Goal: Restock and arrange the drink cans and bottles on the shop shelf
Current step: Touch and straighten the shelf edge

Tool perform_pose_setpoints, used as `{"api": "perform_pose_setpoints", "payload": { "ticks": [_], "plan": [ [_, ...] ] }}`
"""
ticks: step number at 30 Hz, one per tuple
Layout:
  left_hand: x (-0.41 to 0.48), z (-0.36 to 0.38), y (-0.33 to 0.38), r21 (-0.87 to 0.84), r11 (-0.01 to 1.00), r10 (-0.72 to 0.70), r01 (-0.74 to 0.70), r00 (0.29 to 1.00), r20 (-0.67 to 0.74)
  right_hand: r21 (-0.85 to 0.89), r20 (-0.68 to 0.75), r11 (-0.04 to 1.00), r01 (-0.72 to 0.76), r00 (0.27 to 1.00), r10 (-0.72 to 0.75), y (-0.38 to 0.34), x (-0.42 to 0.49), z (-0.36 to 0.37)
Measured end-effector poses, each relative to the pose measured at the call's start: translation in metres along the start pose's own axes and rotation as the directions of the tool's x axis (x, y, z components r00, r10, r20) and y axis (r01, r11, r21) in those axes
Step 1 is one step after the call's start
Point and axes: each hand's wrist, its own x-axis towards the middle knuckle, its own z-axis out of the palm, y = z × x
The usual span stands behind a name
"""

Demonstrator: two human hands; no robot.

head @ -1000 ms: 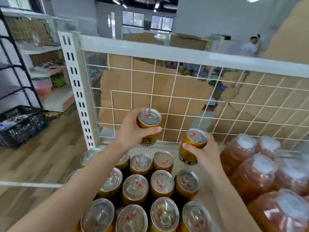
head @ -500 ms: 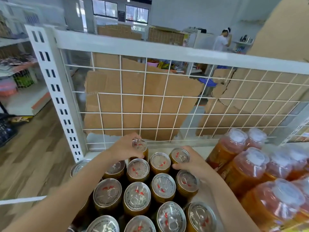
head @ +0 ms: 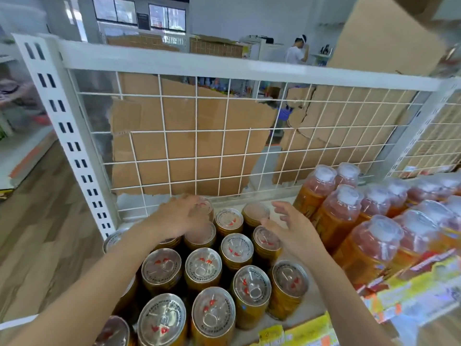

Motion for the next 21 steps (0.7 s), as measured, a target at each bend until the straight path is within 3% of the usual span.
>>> {"api": "perform_pose_setpoints", "payload": {
  "ticks": [4,9,15,21],
  "plan": [
    [-0.047,-0.005,0.002,0.032,0.993,0.12,-0.115,0.96,-0.253,-0.108,-0.171,0.989,0.103,0.978,-0.121,0.006,-0.042,-0.009],
    [-0.113,0.0,-0.01,-0.015,0.995,0.083,-0.101,0.887,-0.455,-0.157,-0.301,0.974,0.164,0.931,-0.205,0.022,-0.093,-0.02],
    [-0.147,0.017,-0.005,0.004,0.991,0.124,-0.136,0.892,-0.434,-0.222,-0.356,0.968,0.119,0.914,-0.194,0.044,-0.136,-0.041],
    [-0.155,0.048,0.049,0.066,0.974,0.224,-0.216,0.885,-0.408,-0.211,-0.407,0.977,0.02,0.907,-0.107,0.081,-0.182,-0.078]
  ]
}}
